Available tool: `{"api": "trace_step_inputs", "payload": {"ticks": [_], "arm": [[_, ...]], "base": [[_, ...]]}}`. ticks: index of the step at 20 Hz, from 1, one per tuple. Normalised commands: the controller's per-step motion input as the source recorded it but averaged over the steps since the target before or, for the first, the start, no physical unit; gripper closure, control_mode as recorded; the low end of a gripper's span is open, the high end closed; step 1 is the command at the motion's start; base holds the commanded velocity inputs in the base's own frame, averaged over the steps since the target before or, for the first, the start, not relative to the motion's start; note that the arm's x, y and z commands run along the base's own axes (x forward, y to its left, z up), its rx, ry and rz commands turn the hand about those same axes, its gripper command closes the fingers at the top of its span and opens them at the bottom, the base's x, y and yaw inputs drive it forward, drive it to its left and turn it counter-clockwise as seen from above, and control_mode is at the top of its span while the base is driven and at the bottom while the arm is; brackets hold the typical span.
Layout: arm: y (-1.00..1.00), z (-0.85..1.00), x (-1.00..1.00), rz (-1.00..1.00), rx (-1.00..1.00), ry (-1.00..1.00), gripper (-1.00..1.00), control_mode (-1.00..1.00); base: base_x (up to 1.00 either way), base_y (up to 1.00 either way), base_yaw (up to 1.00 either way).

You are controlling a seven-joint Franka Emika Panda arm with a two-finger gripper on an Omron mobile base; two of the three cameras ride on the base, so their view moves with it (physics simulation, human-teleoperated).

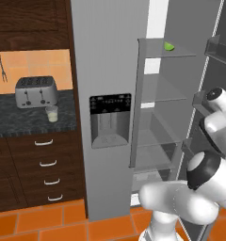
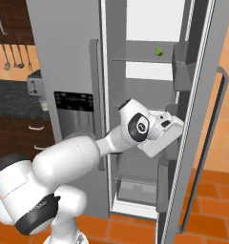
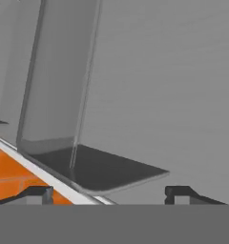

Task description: Grab a lemon wedge from the fridge and one ice cube from the ice bowl, and put them in the glass of lemonade.

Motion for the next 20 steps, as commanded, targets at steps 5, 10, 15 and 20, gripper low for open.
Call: {"api": "trace_step_inputs", "payload": {"ticks": [5, 10, 15, 20], "arm": [[-0.73, 0.0, 0.16, 0.15, 0.18, -0.27, -1.0, -1.0], [0.06, 0.44, -0.39, 0.11, 0.03, -0.15, -1.0, -1.0], [0.64, 0.37, -0.31, 0.05, 0.0, -0.1, -1.0, -1.0], [1.0, 0.18, -0.25, 0.01, 0.03, -0.19, -1.0, -1.0]], "base": [[0.0, 0.0, 0.0], [0.0, 0.0, 0.0], [0.0, 0.0, 0.0], [0.0, 0.0, 0.0]]}}
